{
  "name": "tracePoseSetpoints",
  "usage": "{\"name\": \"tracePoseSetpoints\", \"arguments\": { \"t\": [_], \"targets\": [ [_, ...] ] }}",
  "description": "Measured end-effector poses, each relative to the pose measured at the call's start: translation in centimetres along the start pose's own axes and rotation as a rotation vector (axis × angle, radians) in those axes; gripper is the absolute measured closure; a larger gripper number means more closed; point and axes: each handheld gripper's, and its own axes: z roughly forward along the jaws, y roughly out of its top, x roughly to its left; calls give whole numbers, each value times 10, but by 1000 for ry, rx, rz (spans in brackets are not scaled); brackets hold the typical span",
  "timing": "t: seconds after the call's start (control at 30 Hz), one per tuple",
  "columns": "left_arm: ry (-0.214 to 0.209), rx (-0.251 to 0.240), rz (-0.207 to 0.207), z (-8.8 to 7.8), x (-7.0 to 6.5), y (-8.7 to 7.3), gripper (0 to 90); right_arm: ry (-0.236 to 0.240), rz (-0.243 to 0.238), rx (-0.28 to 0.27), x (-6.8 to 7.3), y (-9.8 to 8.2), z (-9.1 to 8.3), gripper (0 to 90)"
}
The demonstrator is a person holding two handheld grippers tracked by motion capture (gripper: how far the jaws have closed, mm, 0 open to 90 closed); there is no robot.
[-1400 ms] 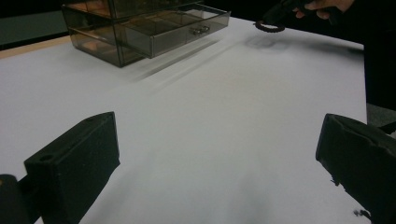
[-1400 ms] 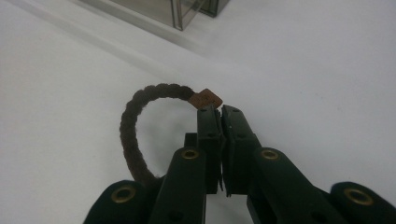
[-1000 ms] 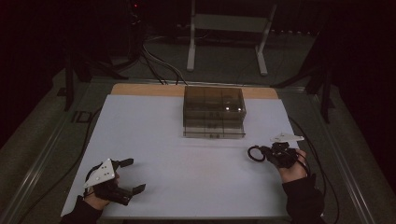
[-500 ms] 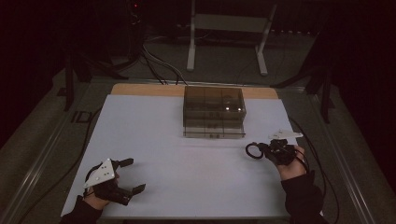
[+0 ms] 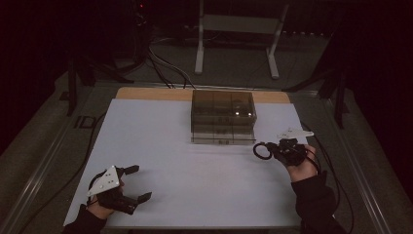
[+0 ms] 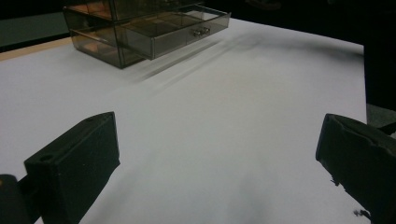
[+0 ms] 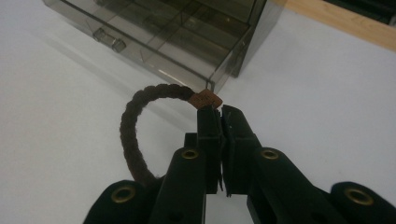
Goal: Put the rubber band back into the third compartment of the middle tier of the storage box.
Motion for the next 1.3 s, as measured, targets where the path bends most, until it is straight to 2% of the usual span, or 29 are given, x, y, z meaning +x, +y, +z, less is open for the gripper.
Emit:
{"name": "tracePoseSetpoints", "arguments": {
  "t": [0.4, 0.67, 0.97, 1.3],
  "targets": [
    [1, 0, 0, 0, 0, 0, 3, 7, -32, -13, 4, 19, 1, 865],
    [1, -2, 1, 0, 0, 0, 2, 4, -35, -23, 2, 32, 6, 865],
    [1, -1, 2, -1, 0, 0, 3, 8, -53, -26, 3, 48, 15, 865],
    [-1, -4, 3, 0, -1, 0, 3, 23, -53, -21, 5, 59, 28, 865]
  ]
}}
